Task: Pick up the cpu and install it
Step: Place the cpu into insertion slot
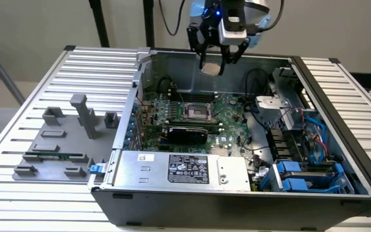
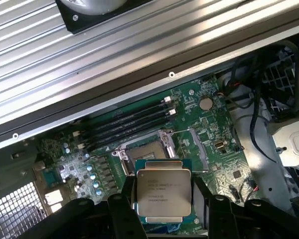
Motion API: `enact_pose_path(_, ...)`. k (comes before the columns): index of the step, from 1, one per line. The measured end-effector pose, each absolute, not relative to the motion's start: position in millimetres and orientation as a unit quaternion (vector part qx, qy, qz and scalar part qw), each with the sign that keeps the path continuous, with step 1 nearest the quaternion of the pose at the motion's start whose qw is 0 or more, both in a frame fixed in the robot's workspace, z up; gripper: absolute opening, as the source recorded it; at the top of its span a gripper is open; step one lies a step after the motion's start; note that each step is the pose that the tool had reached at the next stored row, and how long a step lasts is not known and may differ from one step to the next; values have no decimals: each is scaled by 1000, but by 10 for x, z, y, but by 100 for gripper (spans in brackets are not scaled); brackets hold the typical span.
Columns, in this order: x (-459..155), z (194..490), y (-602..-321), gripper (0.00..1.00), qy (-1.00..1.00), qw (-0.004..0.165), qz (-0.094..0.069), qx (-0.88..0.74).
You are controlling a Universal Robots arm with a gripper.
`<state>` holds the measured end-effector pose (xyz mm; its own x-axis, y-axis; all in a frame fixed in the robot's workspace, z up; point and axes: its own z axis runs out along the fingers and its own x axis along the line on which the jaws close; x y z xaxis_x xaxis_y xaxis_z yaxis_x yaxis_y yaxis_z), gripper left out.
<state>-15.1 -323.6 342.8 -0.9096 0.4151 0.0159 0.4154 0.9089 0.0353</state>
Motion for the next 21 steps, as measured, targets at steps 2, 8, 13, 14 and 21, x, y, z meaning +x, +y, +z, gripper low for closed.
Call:
enact_pose_path(2, -151, 3418, -3237, 55, -973, 4, -19, -230)
enact_pose_path(8, -151, 3388, -3236, 55, -959, 3, -19, -284)
enact_pose_path(13, -151, 3365, -3236, 55, -945, 2, -19, -326)
enact_pose_path(14, -151, 3360, -3236, 55, -942, 2, -19, -335)
enact_pose_path(21, -151, 3329, -3236, 55, -919, 0, -19, -394)
